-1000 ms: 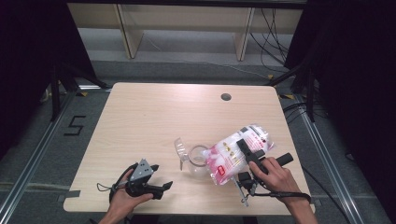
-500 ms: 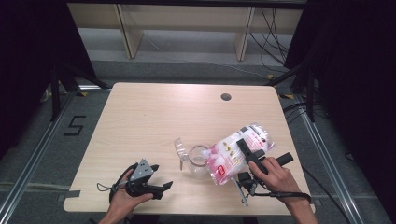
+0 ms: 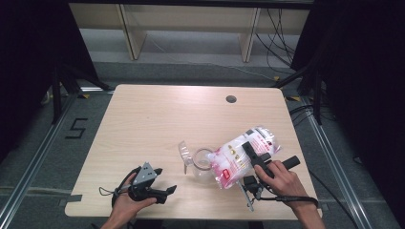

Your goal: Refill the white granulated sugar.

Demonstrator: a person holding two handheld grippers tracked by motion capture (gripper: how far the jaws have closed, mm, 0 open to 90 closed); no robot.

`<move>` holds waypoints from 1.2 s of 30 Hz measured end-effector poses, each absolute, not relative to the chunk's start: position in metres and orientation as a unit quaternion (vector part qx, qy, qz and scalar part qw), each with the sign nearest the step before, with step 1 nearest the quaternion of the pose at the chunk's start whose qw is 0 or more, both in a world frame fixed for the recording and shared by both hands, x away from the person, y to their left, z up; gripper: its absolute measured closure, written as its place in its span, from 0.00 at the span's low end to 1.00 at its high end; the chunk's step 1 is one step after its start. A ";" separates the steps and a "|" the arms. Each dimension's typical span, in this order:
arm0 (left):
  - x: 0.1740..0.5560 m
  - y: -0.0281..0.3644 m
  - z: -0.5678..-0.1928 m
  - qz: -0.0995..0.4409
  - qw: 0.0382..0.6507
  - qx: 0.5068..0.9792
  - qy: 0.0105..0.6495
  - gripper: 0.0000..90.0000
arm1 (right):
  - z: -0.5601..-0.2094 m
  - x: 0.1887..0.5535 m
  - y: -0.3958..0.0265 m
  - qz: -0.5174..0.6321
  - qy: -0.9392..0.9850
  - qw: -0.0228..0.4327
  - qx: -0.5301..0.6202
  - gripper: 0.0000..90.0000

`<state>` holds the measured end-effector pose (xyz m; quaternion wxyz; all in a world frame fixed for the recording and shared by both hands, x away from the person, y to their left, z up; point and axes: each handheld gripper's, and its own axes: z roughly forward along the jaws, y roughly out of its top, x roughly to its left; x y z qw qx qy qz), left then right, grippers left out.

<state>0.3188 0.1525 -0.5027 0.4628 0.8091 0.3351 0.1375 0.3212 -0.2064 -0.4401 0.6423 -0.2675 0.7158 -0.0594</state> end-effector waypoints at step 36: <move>0.319 0.153 -0.502 0.138 0.460 0.811 0.334 0.20 | -0.438 0.320 -0.205 -0.067 0.715 0.642 -0.268 0.69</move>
